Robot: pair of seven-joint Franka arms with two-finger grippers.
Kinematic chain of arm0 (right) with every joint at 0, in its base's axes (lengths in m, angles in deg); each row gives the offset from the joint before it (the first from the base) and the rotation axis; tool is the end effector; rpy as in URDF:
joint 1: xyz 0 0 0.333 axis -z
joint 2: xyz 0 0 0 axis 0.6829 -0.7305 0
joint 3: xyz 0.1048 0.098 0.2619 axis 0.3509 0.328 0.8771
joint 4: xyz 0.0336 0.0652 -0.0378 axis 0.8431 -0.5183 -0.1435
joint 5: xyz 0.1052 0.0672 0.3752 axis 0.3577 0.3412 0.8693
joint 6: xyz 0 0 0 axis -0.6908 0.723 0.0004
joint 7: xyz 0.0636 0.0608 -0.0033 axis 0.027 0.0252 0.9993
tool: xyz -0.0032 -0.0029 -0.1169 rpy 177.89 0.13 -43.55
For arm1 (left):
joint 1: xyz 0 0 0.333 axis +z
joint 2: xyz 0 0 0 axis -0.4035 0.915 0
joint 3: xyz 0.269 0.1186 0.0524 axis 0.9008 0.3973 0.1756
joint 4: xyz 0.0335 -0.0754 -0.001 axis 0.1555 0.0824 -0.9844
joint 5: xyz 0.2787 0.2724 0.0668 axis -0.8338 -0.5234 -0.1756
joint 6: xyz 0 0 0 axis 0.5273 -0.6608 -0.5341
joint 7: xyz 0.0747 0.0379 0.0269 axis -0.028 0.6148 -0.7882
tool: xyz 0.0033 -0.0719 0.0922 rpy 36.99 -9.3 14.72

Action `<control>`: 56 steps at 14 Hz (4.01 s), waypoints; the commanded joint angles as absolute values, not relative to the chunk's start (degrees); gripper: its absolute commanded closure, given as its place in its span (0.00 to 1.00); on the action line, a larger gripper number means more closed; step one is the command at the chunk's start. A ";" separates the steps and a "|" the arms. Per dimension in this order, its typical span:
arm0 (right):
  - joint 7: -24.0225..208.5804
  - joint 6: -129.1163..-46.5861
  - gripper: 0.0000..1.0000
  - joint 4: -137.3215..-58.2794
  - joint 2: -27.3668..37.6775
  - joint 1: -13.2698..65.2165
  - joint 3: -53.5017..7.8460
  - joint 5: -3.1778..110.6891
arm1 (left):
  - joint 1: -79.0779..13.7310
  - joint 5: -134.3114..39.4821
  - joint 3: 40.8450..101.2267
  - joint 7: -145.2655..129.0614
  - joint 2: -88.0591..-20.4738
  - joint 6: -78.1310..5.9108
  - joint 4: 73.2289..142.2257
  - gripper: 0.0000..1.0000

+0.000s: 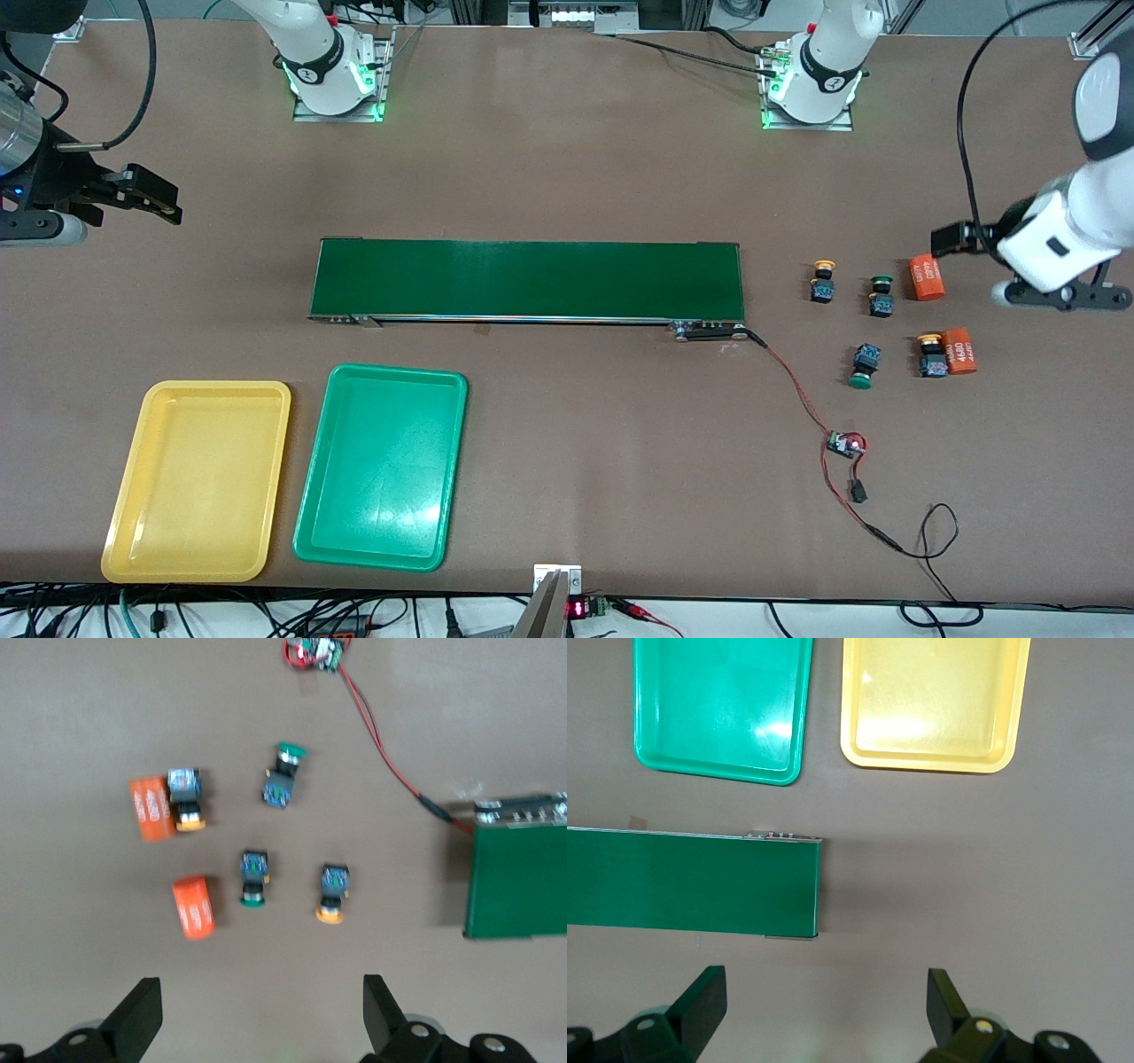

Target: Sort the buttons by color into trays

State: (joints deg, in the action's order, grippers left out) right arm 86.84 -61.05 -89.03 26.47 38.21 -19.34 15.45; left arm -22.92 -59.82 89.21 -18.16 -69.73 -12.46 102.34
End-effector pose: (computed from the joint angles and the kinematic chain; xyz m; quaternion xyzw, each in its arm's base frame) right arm 0.5635 0.0261 0.5733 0.9992 0.0219 -0.0317 0.0135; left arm 0.5928 0.0150 0.4654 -0.9945 0.0289 0.0973 0.0255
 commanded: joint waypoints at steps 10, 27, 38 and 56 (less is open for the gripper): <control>84.97 -61.97 0.00 -89.75 27.39 37.97 -19.05 15.94 | -14.41 -62.11 89.01 -26.85 -55.91 -42.67 109.35 0.00; 81.89 -62.05 0.00 -89.75 27.30 37.62 -19.14 15.59 | -2.62 -62.47 88.83 -30.55 -46.05 -59.75 116.56 0.21; 81.89 -61.97 0.00 -89.75 26.95 37.71 -19.22 15.50 | -3.41 -62.64 88.13 -31.08 -48.15 -50.54 112.97 0.86; 81.89 -62.05 0.00 -89.75 26.86 37.80 -19.40 15.68 | -8.23 -61.59 56.59 -49.34 -50.90 -9.74 99.51 0.87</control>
